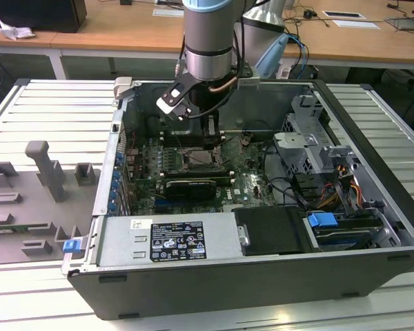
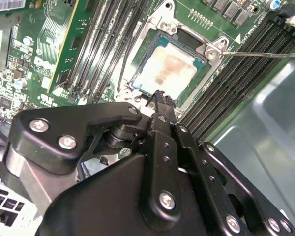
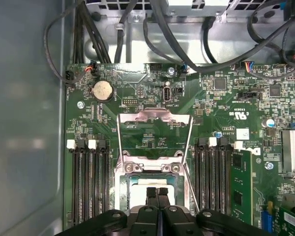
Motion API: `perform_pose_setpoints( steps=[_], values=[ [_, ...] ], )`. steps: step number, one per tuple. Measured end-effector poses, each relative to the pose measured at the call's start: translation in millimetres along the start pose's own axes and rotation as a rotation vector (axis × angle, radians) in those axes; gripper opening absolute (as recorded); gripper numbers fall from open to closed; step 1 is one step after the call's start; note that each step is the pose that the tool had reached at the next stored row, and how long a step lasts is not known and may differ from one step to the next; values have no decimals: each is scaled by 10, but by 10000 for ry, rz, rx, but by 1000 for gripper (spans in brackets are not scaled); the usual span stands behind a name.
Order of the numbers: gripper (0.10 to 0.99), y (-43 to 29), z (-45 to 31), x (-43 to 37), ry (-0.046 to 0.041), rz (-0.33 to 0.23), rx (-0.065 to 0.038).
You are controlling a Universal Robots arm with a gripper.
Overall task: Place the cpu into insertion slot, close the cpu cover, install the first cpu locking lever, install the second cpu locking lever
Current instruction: 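Close the cpu cover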
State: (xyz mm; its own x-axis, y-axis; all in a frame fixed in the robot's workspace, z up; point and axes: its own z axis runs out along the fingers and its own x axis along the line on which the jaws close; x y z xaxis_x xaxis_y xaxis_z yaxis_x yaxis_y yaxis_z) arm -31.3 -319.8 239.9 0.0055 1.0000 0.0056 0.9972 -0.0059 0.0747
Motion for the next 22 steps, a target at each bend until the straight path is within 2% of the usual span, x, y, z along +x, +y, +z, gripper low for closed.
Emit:
perform_pose_setpoints(
  steps=[6, 9, 10, 13, 19, 22],
  values=[
    [106, 17, -46, 1, 0, 0, 0],
    [106, 23, -120, 3, 1, -1, -1],
    [106, 27, -168, 7, 0, -1, 0],
    [106, 61, -177, 11, 0, 0, 0],
    [106, 70, -208, 22, 1, 0, -1],
    [106, 103, -215, 23, 2, 0, 0]
  ],
)
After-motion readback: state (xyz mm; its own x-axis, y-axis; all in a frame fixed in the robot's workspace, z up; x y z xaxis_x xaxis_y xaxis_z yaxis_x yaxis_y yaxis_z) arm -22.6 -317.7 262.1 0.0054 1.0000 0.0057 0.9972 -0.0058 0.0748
